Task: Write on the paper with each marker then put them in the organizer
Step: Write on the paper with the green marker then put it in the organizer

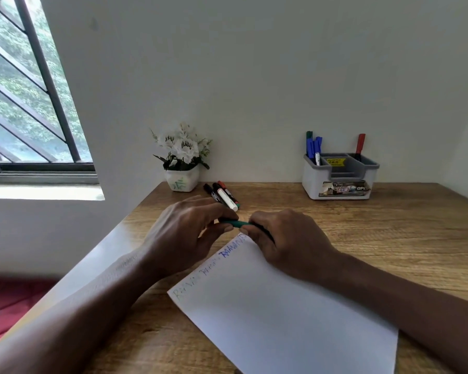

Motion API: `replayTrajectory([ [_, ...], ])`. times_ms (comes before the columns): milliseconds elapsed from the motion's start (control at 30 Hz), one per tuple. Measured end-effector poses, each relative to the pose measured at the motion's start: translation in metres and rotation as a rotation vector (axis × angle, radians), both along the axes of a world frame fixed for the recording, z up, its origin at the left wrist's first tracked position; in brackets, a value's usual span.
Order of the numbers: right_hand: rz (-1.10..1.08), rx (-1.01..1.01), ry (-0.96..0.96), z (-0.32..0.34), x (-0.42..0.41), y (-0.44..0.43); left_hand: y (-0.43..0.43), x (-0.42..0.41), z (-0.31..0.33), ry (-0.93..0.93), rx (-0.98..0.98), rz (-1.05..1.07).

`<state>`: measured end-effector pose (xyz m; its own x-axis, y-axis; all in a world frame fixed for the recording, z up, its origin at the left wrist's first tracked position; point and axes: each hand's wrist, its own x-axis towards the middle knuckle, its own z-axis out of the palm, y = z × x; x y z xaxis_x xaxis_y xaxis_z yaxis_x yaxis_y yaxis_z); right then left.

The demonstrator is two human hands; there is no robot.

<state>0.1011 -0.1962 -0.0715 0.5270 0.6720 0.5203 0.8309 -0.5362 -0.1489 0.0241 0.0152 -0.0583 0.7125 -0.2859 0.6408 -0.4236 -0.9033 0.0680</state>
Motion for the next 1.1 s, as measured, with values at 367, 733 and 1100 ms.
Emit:
replayTrajectory([
  [367, -0.068, -0.037, 0.032, 0.0, 0.003, 0.0, 0.001, 0.001, 0.001, -0.048, 0.008, -0.052],
  [733, -0.149, -0.147, -0.008, 0.003, 0.01, -0.008, 0.018, 0.003, -0.001, -0.061, -0.223, 0.085],
  [1100, -0.099, -0.207, -0.078, 0.003, 0.033, -0.012, 0.027, 0.02, -0.004, 0.313, -0.239, 0.403],
])
